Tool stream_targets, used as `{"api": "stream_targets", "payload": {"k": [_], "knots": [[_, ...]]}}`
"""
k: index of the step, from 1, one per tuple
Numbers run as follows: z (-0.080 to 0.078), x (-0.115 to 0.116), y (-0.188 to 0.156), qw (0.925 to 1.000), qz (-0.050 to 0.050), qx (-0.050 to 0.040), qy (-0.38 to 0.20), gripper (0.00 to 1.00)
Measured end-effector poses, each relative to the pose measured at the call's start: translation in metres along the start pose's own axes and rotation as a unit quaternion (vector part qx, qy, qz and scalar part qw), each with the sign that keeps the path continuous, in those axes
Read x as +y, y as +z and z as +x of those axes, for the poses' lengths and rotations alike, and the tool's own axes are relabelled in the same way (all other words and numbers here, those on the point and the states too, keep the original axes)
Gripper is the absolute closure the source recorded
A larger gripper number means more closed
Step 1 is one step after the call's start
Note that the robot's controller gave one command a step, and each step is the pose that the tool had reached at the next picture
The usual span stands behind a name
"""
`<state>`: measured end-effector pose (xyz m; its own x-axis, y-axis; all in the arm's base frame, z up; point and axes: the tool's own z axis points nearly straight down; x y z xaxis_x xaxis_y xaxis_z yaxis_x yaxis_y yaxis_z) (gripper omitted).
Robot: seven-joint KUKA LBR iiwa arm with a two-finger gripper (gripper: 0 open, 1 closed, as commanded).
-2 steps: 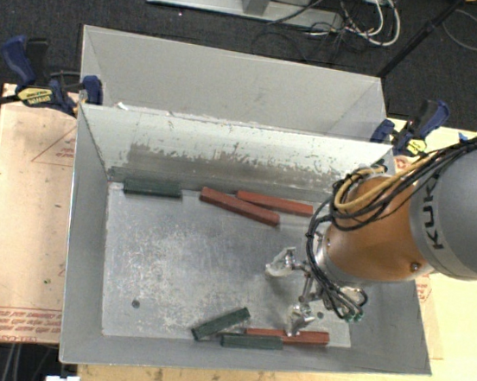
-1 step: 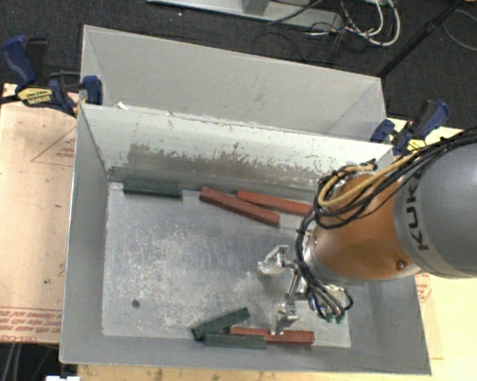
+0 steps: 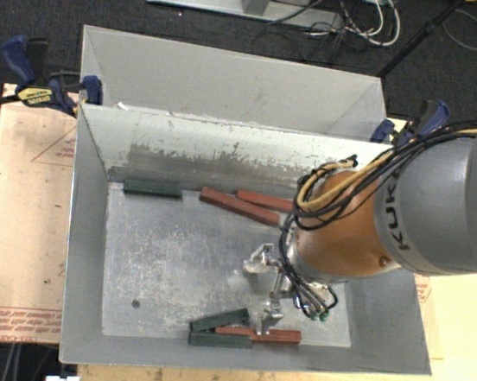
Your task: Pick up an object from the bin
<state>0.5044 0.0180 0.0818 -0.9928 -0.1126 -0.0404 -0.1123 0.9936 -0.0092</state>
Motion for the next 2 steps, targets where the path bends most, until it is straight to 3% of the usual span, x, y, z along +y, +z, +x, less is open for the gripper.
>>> {"api": "stream_targets", "payload": {"k": [1,2], "knots": [[-0.013,0.056,-0.020,0.9984,-0.006,0.0179,-0.053,0.00],[-0.020,0.090,-0.035,0.9984,-0.007,0.0166,-0.054,0.00]]}}
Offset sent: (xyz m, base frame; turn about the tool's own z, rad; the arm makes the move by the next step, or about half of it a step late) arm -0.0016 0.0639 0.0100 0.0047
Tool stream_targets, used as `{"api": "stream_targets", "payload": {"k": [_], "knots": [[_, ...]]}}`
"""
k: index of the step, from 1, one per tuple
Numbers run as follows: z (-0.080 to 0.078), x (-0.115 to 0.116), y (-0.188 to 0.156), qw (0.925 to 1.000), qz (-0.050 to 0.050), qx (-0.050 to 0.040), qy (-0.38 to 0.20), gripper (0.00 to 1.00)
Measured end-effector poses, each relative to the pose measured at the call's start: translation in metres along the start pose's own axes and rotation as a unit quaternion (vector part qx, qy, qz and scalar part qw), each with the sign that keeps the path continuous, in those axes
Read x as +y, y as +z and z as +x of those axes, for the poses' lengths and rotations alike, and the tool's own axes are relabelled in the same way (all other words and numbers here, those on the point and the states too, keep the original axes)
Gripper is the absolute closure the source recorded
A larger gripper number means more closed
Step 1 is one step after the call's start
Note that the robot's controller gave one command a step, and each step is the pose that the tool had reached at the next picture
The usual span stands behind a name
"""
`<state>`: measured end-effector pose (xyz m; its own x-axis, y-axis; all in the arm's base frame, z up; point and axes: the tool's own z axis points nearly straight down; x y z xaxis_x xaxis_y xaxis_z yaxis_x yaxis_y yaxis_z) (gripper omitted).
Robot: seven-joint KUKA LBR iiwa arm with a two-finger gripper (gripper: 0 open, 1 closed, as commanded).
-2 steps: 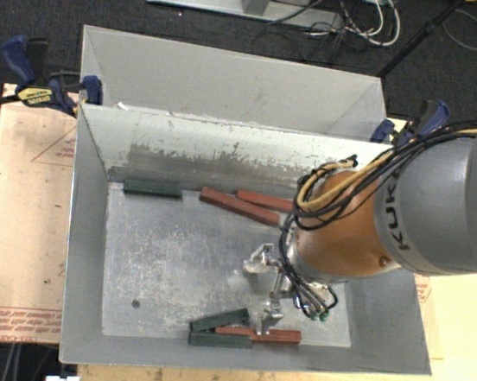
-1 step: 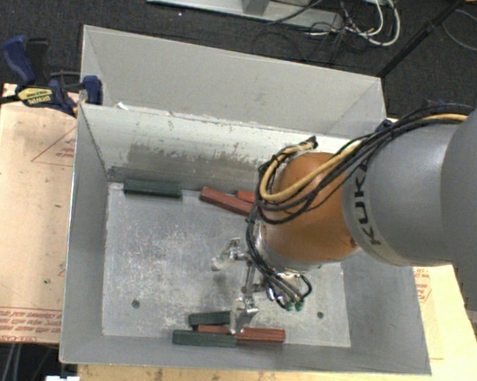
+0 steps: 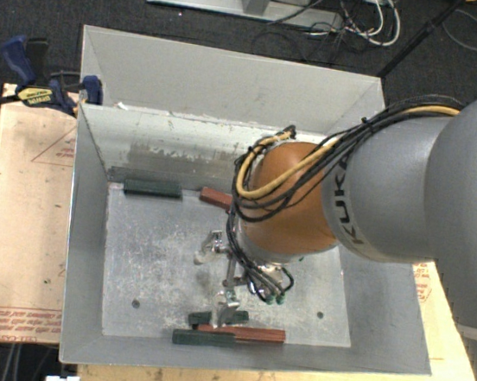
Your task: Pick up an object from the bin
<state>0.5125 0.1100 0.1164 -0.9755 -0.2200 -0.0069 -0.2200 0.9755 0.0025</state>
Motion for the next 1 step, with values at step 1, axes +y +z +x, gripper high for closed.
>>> {"api": "stream_targets", "payload": {"k": [1], "knots": [[0.0200,-0.0050,0.0343,0.9943,0.002,-0.0111,-0.106,1.00]]}}
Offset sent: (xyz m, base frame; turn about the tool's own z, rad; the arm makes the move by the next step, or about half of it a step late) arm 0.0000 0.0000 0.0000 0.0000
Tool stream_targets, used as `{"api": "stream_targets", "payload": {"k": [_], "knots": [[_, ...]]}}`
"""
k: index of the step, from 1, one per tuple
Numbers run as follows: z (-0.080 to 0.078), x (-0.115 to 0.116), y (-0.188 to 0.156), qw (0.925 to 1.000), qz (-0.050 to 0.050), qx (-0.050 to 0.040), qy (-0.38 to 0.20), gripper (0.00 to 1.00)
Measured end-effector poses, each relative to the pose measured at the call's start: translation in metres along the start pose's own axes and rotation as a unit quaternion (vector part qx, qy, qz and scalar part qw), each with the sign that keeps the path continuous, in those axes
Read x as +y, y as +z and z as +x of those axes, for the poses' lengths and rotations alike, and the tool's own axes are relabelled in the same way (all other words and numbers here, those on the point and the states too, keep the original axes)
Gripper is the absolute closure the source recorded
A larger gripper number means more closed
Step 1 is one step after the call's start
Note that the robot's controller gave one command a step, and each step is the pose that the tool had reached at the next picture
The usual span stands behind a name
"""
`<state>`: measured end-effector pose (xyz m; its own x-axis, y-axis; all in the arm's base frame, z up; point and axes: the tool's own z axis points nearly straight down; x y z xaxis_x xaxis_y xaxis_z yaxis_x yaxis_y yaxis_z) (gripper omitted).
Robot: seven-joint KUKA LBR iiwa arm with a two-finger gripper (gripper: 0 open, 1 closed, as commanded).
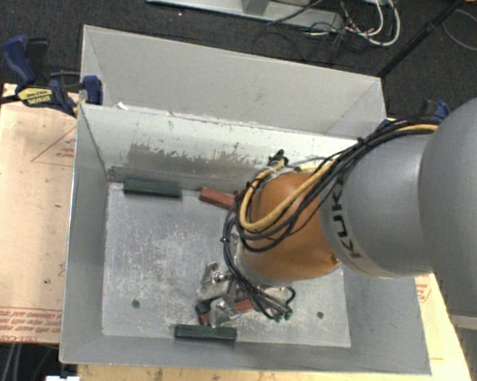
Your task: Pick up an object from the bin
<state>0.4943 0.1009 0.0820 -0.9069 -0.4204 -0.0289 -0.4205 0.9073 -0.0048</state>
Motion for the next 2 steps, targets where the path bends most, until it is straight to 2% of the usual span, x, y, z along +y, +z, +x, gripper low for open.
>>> {"api": "stream_targets", "payload": {"k": [1,2], "knots": [[0.000,0.000,0.000,1.0000,0.000,-0.0001,0.000,1.00],[-0.014,-0.002,-0.086,0.9999,-0.002,0.0132,0.008,1.00]]}}
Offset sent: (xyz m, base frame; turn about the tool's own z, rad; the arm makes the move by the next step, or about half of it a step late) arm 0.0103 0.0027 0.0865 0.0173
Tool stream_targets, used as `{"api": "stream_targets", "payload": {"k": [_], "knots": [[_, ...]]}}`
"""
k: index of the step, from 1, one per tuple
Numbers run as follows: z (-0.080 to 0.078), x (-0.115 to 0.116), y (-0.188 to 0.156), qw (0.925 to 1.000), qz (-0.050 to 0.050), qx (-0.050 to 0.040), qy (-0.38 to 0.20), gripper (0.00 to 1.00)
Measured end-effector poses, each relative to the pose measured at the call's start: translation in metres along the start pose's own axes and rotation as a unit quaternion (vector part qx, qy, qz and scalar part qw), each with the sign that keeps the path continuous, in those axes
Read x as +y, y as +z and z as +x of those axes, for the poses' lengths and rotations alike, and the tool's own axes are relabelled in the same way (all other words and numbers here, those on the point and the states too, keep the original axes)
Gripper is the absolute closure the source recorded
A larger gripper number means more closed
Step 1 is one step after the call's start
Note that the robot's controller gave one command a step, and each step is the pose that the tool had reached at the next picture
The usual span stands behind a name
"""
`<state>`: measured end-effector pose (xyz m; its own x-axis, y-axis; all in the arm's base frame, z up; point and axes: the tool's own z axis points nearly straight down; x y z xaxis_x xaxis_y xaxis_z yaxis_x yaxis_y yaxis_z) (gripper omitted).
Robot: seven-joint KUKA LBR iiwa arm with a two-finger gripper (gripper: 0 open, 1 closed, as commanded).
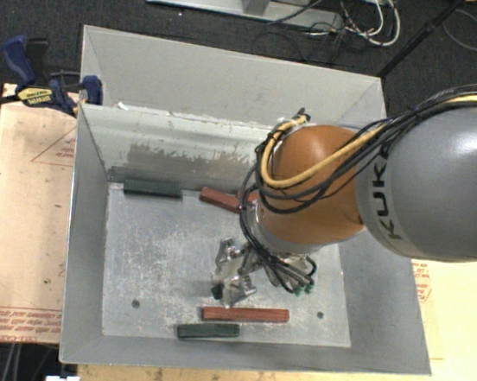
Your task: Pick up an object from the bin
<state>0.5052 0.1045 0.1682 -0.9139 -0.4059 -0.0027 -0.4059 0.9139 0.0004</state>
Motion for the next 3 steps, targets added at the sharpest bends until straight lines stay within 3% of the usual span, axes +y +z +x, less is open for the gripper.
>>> {"api": "stream_targets", "payload": {"k": [2,3], "knots": [[0.000,0.000,0.000,1.0000,0.000,0.0000,0.000,1.00],[-0.010,-0.013,-0.079,1.0000,0.000,-0.0002,-0.010,1.00]]}}
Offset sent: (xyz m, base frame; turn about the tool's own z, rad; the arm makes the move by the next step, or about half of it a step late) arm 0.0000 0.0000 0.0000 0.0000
